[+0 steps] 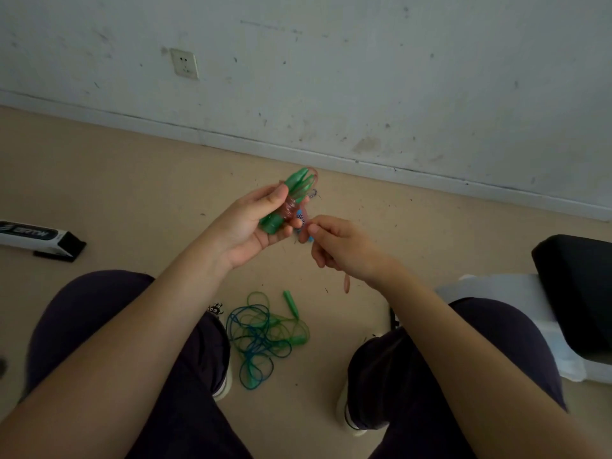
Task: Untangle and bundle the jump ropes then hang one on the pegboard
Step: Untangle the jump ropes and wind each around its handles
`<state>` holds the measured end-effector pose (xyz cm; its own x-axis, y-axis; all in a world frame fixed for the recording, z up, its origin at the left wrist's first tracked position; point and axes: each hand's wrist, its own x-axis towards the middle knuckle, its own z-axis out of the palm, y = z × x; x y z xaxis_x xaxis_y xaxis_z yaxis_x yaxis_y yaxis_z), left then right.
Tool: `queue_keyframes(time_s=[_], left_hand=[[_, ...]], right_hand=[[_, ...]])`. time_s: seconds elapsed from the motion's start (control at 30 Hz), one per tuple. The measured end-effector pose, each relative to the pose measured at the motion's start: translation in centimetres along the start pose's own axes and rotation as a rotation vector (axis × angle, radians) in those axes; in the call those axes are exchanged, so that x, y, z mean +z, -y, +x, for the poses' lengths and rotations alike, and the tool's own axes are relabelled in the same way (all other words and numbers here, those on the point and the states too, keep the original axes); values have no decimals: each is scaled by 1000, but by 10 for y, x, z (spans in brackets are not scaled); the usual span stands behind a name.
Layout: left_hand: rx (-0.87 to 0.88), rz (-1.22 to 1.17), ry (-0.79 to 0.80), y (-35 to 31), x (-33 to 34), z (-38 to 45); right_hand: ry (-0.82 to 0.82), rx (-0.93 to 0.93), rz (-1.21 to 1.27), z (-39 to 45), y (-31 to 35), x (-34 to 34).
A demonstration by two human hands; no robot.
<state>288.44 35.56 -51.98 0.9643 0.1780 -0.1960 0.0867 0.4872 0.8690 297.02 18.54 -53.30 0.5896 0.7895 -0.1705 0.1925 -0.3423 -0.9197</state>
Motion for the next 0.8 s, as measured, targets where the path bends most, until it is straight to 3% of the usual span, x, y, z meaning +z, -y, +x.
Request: queue_keyframes(time_s=[0.23,0.37,0.5,0.57,0.8], left_hand=[[-38,-80,58,-4,-5,-1],[-35,-52,-27,-4,-3,-1],[1,172,-237,-2,1,-1],[16,337,-261,0,2,-2],[-149,720,88,3,0,-3]], right_hand=[[-44,-6,-127,-3,4,-3],[-76,-40,-180,-7,10,-5],[-59,-188,-346,-14,20,-3],[-85,-265,-411,-16,24,-7],[-183,-351,-508,-19,31,-25]])
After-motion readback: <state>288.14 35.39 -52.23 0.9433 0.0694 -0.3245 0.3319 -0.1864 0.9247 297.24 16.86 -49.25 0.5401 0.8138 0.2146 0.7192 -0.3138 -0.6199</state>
